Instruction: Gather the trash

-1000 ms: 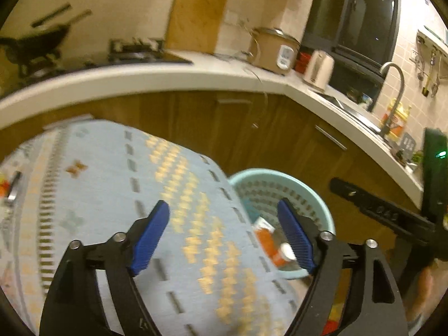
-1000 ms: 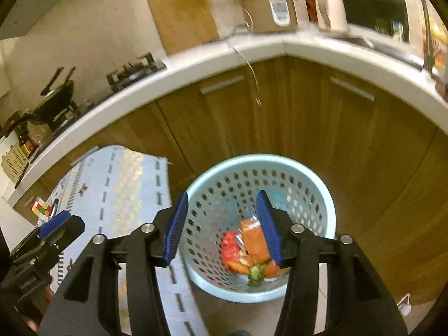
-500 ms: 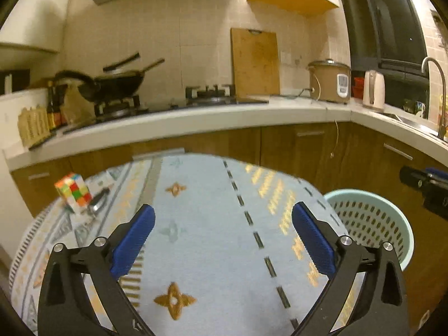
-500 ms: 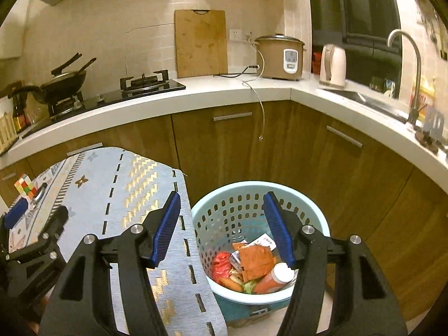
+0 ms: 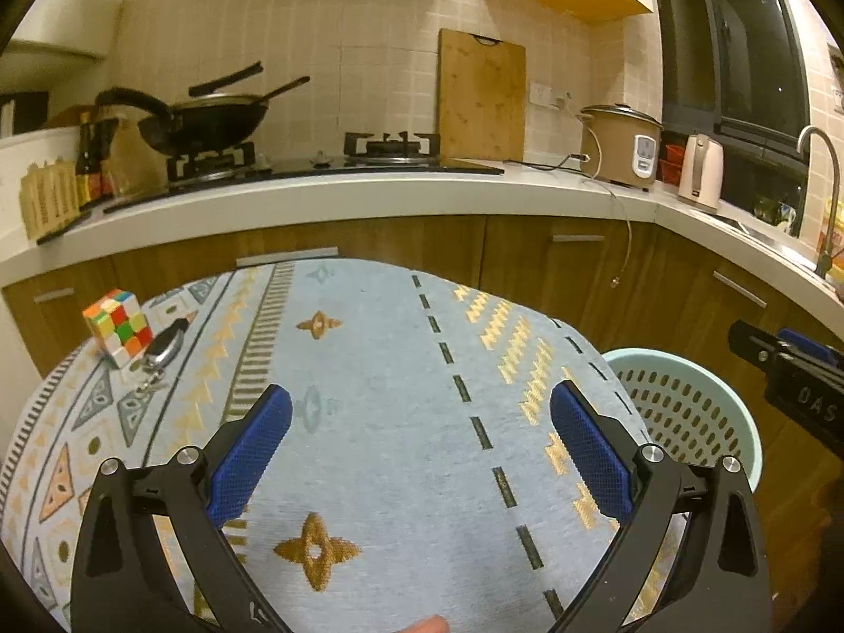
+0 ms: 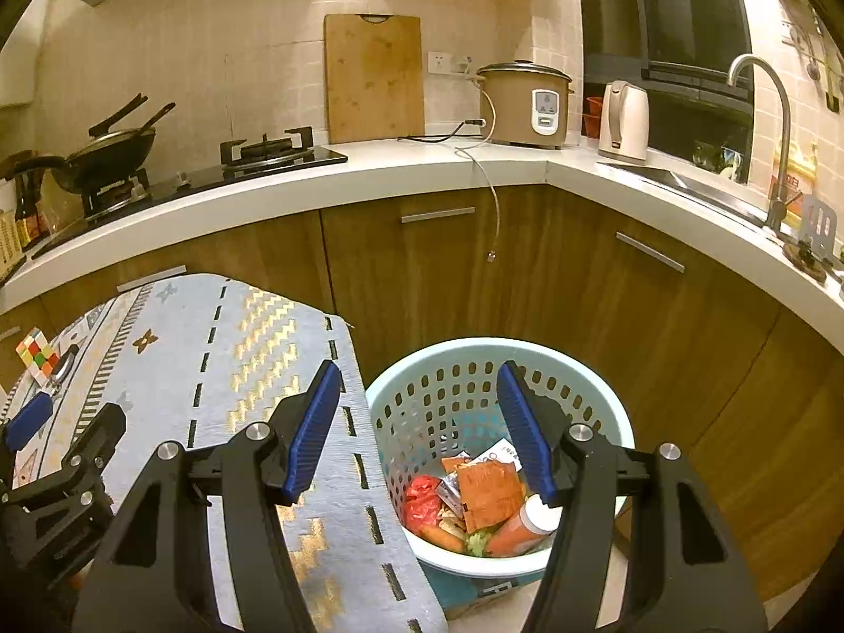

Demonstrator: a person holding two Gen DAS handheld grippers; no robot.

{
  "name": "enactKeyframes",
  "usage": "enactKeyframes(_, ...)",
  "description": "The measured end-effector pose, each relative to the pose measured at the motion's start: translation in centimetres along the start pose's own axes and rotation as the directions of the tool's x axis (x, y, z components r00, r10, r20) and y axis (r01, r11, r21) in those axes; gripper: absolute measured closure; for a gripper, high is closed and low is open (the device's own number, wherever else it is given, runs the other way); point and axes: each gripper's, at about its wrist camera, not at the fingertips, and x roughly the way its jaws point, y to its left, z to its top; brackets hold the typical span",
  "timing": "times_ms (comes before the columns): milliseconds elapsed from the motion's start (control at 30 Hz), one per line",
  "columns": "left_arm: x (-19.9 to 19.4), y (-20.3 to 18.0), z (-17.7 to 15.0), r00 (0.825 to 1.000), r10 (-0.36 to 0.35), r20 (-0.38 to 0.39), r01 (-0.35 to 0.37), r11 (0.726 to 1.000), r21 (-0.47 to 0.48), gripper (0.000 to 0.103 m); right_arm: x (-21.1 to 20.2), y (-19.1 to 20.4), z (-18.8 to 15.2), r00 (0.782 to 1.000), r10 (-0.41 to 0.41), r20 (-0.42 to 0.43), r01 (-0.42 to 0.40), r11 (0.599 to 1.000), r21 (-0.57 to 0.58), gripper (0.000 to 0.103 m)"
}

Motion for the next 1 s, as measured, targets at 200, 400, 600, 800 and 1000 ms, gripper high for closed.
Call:
enactKeyframes(200, 0.13, -0.19, -0.05, 1.0, 0.0, -0.005, 0.0, 1.0, 0.003, 0.008, 0.62, 0.39, -0.09, 1.0, 0.002, -0.007, -0.002, 1.0, -0.013, 0.045)
enactKeyframes(400, 0.05, -0.26, -0.05, 1.0, -0.013, -0.005, 0.013, 1.0, 0.004, 0.008, 0.87, 0.64, -0.15, 1.0, 0.0, -0.013, 0.0, 1.0, -0.013, 0.044)
enactKeyframes(600, 0.06, -0.28, -0.07, 1.0, -0.019, -0.009, 0.019, 1.0, 0.001, 0.008, 0.94, 0.41, -0.1, 1.0, 0.016, -0.017, -0.016, 1.0, 0.002, 0.043)
enactKeyframes(800, 0.08, -0.25, -0.14, 1.0, -0.022, -0.015, 0.022, 1.0, -0.003, 0.008, 0.81, 0.08, 0.03, 1.0, 0.018, -0.015, -0.018, 1.0, 0.009, 0.043)
enactKeyframes(1000, 0.18, -0.15, -0.12, 1.0, -0.021, -0.022, 0.02, 1.0, -0.007, 0.008, 0.85, 0.09, -0.12, 1.0, 0.014, -0.018, -0.014, 1.0, 0.005, 0.043)
